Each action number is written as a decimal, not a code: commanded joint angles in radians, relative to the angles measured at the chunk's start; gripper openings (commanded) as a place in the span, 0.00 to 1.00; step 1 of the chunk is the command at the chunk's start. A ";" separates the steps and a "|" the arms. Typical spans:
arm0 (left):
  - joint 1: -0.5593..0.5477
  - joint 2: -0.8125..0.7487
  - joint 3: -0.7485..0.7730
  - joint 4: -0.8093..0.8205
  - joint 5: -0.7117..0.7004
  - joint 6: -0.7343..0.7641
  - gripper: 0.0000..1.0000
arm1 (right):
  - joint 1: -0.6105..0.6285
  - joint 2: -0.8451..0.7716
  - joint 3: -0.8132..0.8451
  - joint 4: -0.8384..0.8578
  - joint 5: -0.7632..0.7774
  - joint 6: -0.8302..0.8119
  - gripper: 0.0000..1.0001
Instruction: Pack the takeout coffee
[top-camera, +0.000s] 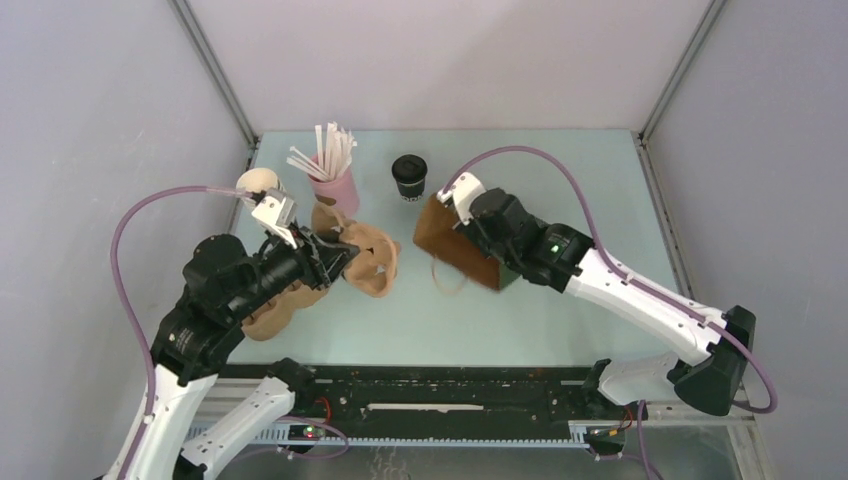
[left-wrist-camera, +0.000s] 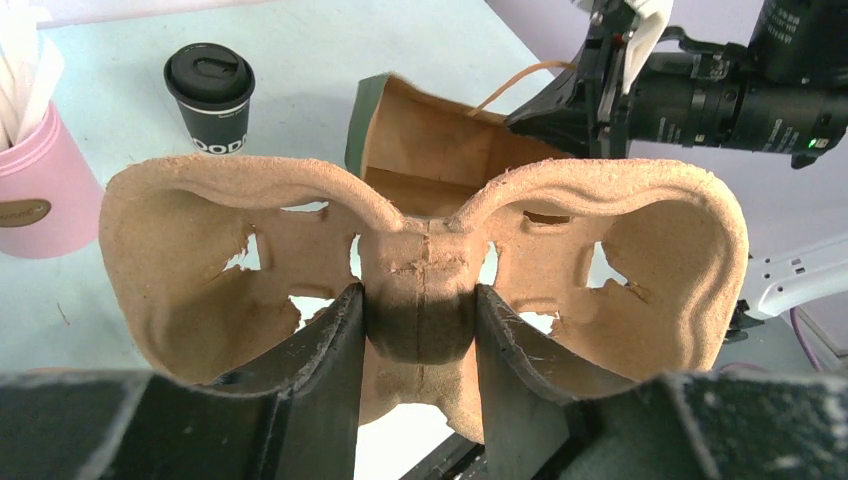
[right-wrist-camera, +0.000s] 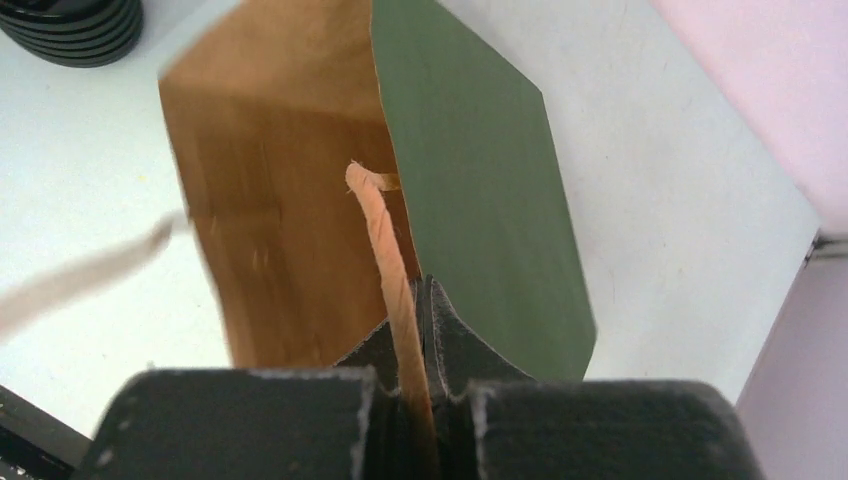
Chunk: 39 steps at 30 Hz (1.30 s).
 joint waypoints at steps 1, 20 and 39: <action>-0.069 0.002 0.015 0.036 -0.091 0.018 0.18 | 0.051 -0.015 0.007 0.069 0.113 -0.052 0.00; -0.597 0.235 -0.027 0.171 -0.707 0.253 0.16 | 0.016 -0.020 0.030 0.094 -0.052 -0.012 0.00; -0.490 0.290 -0.183 0.598 0.058 0.115 0.18 | -0.023 -0.025 0.030 0.103 -0.181 0.052 0.00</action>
